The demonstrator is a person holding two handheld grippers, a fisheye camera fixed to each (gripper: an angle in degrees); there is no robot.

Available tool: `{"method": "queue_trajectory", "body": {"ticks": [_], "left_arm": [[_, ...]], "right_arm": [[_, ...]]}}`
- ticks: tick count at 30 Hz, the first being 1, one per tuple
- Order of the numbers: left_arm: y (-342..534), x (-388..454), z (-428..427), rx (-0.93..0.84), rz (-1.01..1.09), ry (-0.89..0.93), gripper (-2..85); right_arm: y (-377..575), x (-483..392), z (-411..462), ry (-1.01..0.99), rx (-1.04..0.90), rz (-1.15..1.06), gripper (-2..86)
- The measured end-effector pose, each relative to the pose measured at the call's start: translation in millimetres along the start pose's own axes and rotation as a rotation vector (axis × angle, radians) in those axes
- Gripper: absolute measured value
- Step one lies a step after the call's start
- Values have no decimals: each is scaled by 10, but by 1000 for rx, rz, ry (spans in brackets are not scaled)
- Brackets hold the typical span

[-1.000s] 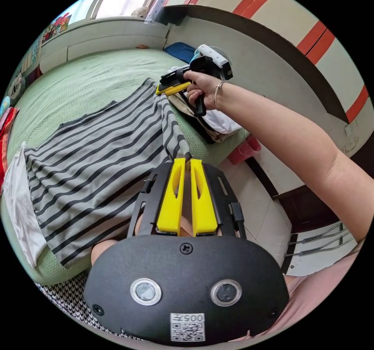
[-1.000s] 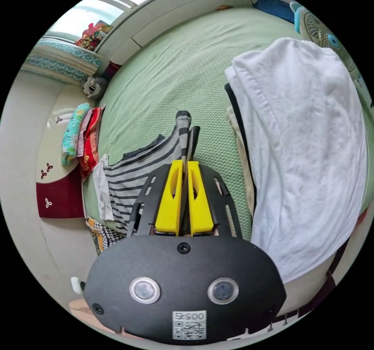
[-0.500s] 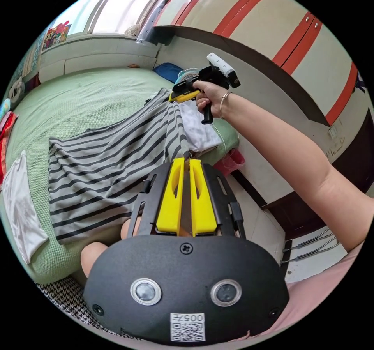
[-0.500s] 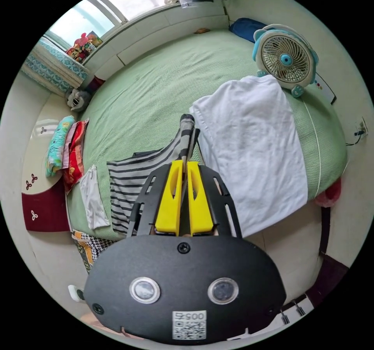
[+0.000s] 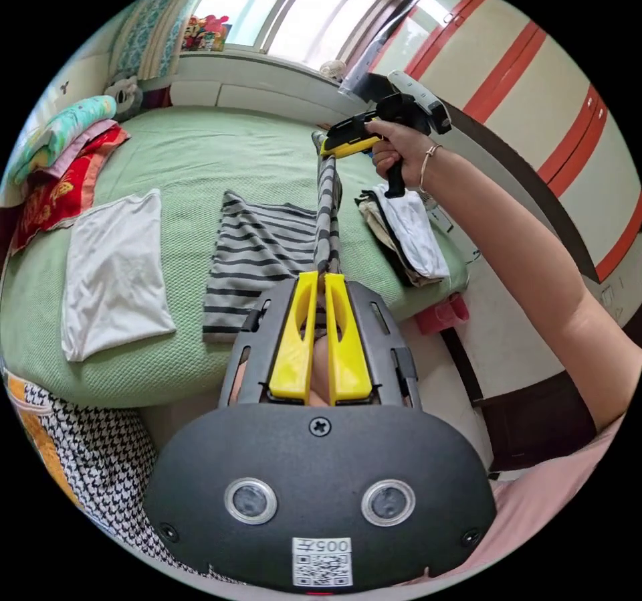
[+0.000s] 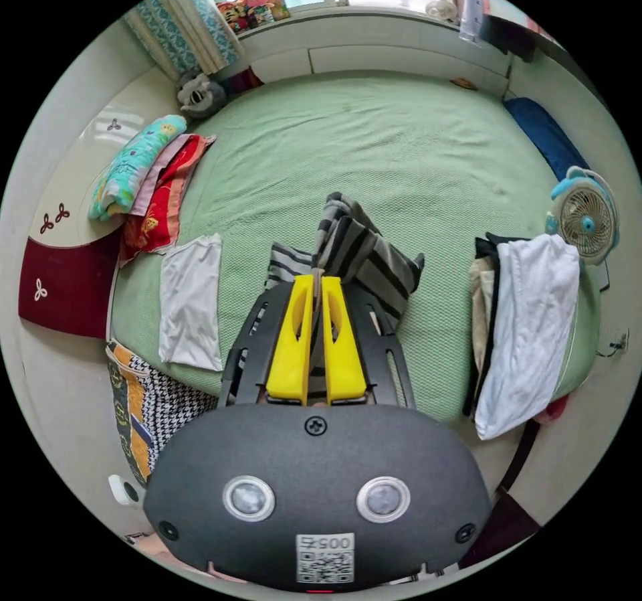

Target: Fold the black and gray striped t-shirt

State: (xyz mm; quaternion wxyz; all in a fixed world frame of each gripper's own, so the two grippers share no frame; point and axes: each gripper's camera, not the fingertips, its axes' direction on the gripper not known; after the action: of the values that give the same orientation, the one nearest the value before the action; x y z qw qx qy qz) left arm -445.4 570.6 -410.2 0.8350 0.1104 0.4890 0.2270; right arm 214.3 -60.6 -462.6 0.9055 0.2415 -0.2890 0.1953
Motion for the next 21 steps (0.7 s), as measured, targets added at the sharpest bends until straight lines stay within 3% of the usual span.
{"method": "queue_trajectory", "body": {"ticks": [5,9,14,21], "left_arm": [[265,-854,213,-48,-204,-246,36],[403,-1334,744,-176,-246,-314,37],[462,-1565,892,-204,-258,-271,35],[430,-1508,667,-157,-237,-234,34]], "right_arm": [[-190,-990,589,-33,-31,-68,-9],[82,-1278,649,-180,52,-118,-8],[863,-1066,579,-83,51,-248,31],[2135,-475,634,-115,39,-164,84]]}}
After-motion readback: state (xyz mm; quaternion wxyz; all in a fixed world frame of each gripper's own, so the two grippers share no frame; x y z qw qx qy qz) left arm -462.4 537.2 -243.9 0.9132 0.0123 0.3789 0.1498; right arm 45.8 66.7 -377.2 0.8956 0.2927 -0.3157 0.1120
